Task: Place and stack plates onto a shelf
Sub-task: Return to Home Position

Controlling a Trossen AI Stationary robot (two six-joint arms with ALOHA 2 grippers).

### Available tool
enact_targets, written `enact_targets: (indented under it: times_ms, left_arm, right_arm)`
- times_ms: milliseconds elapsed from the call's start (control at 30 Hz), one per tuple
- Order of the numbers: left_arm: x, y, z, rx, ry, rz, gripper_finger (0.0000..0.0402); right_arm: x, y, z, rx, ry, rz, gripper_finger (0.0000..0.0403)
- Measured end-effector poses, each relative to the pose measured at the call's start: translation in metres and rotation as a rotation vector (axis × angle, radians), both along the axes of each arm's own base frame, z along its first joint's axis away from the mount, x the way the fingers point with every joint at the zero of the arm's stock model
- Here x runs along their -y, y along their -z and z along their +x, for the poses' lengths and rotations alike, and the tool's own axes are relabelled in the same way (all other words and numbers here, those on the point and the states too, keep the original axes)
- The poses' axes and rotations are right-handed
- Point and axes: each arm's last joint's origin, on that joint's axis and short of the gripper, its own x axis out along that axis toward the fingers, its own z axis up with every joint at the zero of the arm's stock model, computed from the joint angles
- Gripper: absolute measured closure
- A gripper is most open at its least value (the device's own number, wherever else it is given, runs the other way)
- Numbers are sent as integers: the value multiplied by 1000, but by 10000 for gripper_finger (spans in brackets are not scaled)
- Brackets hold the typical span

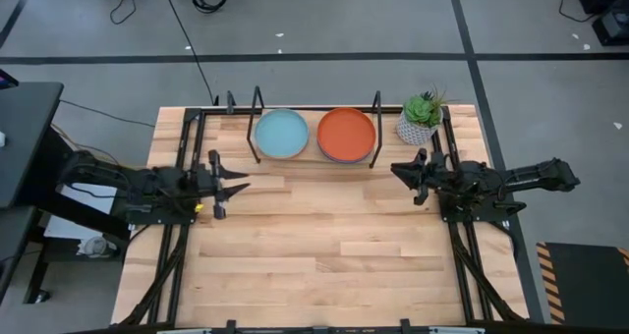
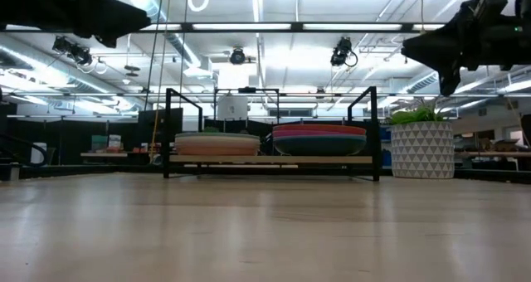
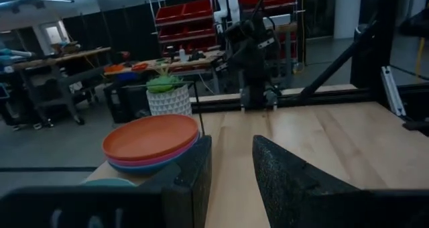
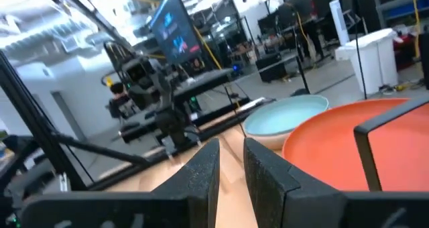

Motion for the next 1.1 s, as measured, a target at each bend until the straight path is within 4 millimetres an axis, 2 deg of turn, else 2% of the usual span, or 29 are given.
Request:
enact_targets:
  times_ms: [400,633,1100]
  left_arm:
    - [-2,-3,-23,123,27,-61,286]
    - [-3,-6,-29,210,75,-345,285]
    - [-3,-6,-29,207,72,-323,285]
  right_arm:
    - [0,-3,-5,23,13,-84,328]
    - [0,-3,-4,23,11,-81,328]
    - [0,-3,-4,24,11,-81,327]
